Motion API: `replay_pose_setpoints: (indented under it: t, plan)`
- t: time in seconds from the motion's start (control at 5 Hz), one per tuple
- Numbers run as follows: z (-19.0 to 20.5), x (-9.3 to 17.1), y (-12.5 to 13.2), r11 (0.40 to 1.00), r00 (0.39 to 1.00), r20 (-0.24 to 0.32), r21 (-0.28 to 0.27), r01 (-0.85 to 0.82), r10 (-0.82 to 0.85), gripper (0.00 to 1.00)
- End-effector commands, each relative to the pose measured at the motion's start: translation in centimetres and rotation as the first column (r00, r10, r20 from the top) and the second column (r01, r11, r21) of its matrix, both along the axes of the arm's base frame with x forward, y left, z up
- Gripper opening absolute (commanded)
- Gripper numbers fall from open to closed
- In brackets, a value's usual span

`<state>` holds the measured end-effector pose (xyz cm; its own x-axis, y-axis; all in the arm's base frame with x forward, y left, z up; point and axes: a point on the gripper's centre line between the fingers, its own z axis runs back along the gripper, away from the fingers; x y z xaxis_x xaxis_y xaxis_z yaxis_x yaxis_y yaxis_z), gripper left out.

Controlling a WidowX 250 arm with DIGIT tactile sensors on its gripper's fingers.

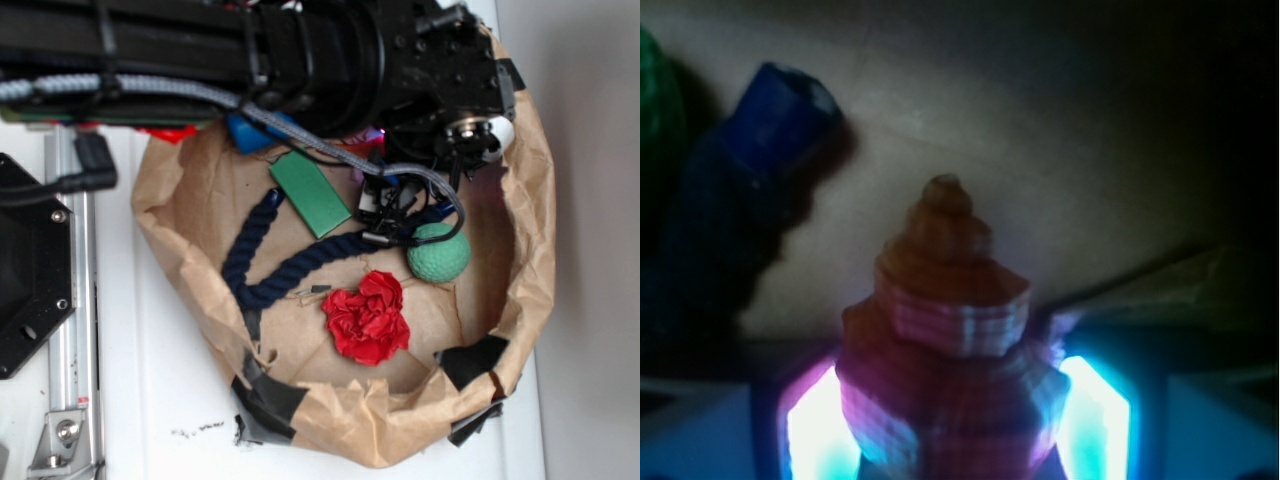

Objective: Grab the shell.

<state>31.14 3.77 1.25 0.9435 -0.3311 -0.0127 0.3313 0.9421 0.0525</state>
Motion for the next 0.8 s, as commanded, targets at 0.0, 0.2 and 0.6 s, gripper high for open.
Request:
replay_pose_setpoints:
  t: [0.0,0.2,0.6]
  plan:
    - [0.1,-0.7,-1.9,0.998,1.000,-0.015,0.057,-0.026,0.027,0.00]
    - [3.9,-2.1,-1.6,0.965,0.965,-0.045,-0.009,-0.260,0.260,0.00]
    - [13.7,-2.9,-4.9,0.825,0.827,-0.054,-0.061,-0.562,0.559,0.00]
